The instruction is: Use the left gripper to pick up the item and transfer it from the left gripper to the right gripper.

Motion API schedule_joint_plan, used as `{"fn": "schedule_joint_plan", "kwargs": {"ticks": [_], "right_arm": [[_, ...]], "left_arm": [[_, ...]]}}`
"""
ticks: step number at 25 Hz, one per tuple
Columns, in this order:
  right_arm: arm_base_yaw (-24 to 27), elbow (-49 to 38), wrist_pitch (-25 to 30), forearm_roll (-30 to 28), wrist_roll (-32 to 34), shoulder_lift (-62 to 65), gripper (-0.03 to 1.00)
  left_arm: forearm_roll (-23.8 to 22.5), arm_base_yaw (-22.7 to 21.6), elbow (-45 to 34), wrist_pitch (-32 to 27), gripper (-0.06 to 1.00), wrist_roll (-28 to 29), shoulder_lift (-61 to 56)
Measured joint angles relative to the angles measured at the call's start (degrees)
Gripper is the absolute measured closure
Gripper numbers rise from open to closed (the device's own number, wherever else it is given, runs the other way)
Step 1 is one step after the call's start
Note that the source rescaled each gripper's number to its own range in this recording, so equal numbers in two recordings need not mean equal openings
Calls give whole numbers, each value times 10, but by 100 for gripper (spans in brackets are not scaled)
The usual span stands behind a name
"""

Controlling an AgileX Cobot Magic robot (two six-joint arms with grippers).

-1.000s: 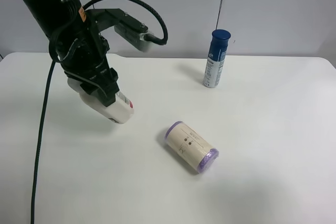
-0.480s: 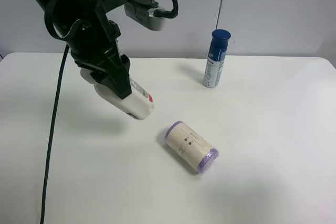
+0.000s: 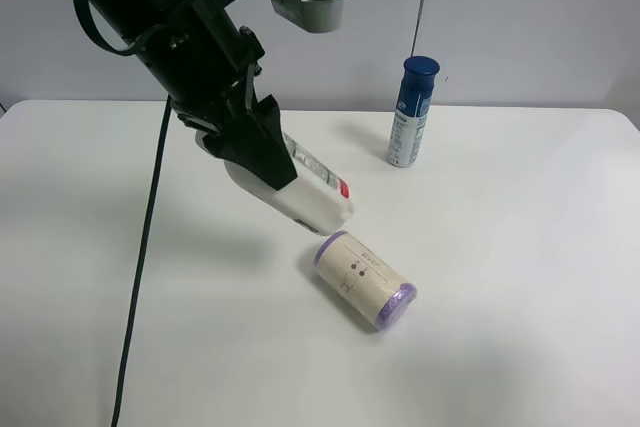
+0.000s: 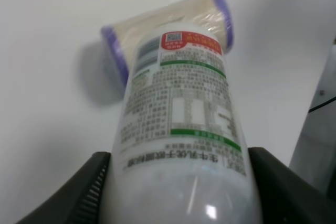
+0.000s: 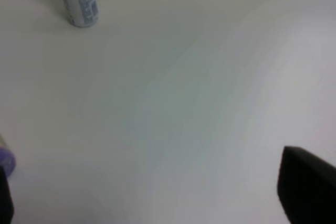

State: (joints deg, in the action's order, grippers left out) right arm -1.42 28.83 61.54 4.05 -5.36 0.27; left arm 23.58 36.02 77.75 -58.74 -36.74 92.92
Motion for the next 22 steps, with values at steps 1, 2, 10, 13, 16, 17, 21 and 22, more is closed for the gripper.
{"fn": "schedule_joint_plan", "kwargs": {"ticks": [1,2,10,13,16,17,21,22], "right_arm": [[0,0,0,0,0,0,-2],[0,0,0,0,0,0,-2],[0,0,0,0,0,0,-2],[0,0,0,0,0,0,-2],[0,0,0,0,0,0,-2],[0,0,0,0,0,0,-2],[0,0,0,0,0,0,-2],[0,0,0,0,0,0,-2]], "left_arm": [[11,0,0,3,94,-13,0],[19,0,0,5,94,-24,0],[58,0,0,46,94,-88,0],[76,0,0,58,94,-112,0],[101,0,0,64,94,-137,0],[109,0,0,68,94,-147,0],[135,0,0,77,94,-173,0],[142,0,0,77,94,-179,0]]}}
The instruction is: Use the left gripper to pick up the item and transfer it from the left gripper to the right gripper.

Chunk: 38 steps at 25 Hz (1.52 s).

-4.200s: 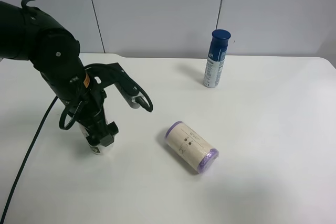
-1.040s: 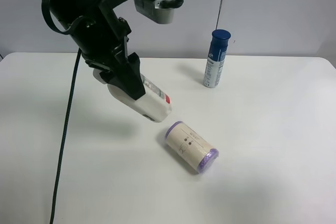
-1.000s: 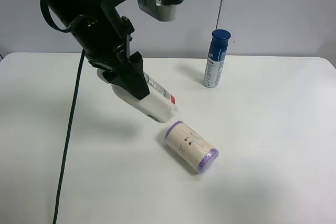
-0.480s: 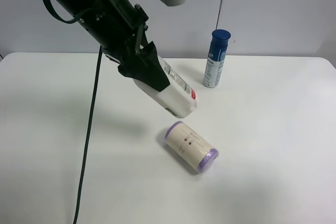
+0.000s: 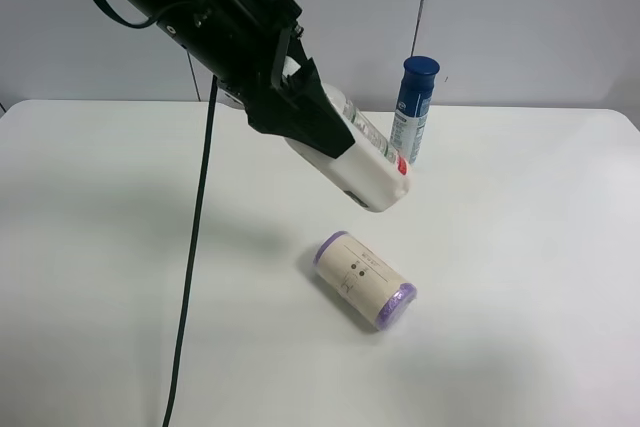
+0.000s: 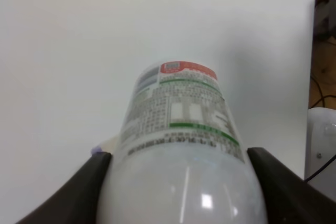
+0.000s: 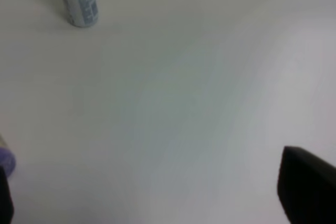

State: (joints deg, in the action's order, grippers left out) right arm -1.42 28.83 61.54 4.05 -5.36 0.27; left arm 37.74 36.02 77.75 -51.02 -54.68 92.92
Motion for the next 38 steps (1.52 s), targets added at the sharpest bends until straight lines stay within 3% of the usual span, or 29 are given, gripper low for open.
{"fn": "schedule_joint_plan", "kwargs": {"ticks": [8,31,38], "right_arm": [[0,0,0,0,0,0,-2],[0,0,0,1,0,0,-2],[0,14,-1,70,-3,-63,-2]], "left_arm": [[35,0,0,0,94,-45,0],[38,0,0,-1,94,-57,0],[40,0,0,-41,94,-92,0]]}}
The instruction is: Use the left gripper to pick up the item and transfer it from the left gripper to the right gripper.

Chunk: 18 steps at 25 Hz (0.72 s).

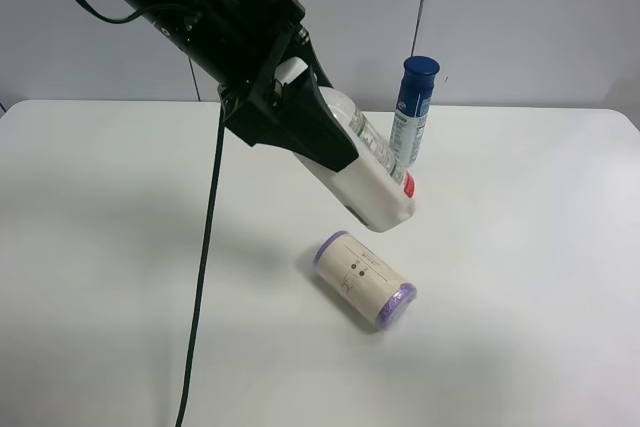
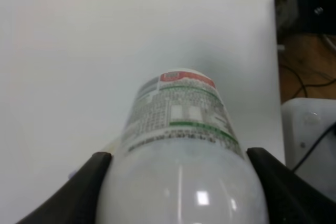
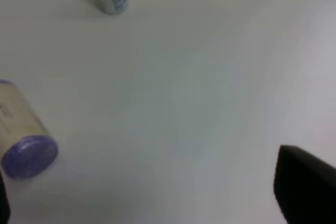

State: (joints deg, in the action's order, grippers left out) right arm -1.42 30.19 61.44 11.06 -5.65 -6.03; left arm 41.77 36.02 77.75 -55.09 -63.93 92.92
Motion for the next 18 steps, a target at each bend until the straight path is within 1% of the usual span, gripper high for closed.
{"fn": "schedule_joint_plan", "kwargs": {"ticks": [1,2,6,7,10,15,18], "right_arm": [[0,0,0,0,0,0,-2],[0,23,-1,17,-20,-45,-2],[-2,66,-3,44,-102,-149,-2],[-9,74,-9,51,-118,-174,-2],[-49,100,-29,63,-148,-235,-2],[-143,140,-49,60,-180,-326,-1],[-191,160,-67,58,-197,-374,1]], "left_arm": [[0,0,0,-5,94,-5,0],[0,0,0,-9,94,-8,0],[0,0,0,-20,94,-23,0],[0,0,0,-23,94,-27,0],[0,0,0,-39,94,-45,0],[11,0,0,-52,94,-70,0],[13,0,0,-60,94,-81,0]]}}
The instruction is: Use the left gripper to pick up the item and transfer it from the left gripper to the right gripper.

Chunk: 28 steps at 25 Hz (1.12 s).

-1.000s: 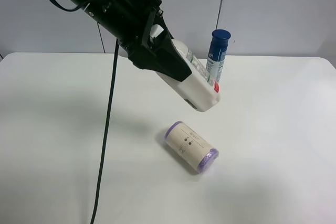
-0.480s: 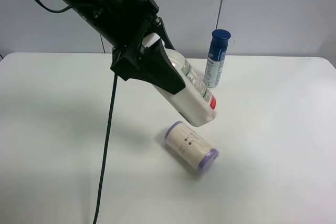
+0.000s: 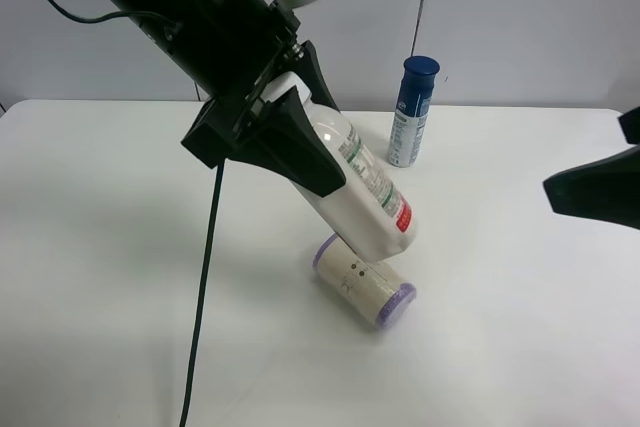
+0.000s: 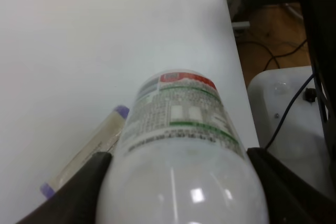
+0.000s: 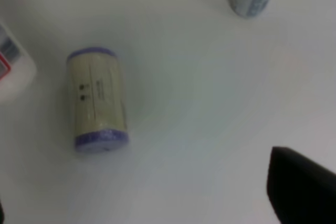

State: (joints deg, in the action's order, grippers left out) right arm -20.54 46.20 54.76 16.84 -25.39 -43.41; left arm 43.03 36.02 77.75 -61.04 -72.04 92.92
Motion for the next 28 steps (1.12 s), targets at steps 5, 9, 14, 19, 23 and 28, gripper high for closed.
{"fn": "schedule_joint_plan", "kwargs": {"ticks": [5,9,14,19,23,28], "right_arm": [[-71,17,-38,0,-38,-66,1],[-114,19,-52,1,-56,-108,1],[-160,19,-86,1,-71,-150,1],[-181,19,-121,1,-76,-186,1],[-182,19,-144,6,-85,-213,1],[-182,19,-158,40,-121,-237,1]], "left_arm": [[0,0,0,-10,94,-13,0],[0,0,0,-13,94,-14,0],[0,0,0,-16,94,-15,0],[0,0,0,-21,94,-15,0],[0,0,0,-21,94,-15,0],[-3,0,0,-20,94,-15,0]]}}
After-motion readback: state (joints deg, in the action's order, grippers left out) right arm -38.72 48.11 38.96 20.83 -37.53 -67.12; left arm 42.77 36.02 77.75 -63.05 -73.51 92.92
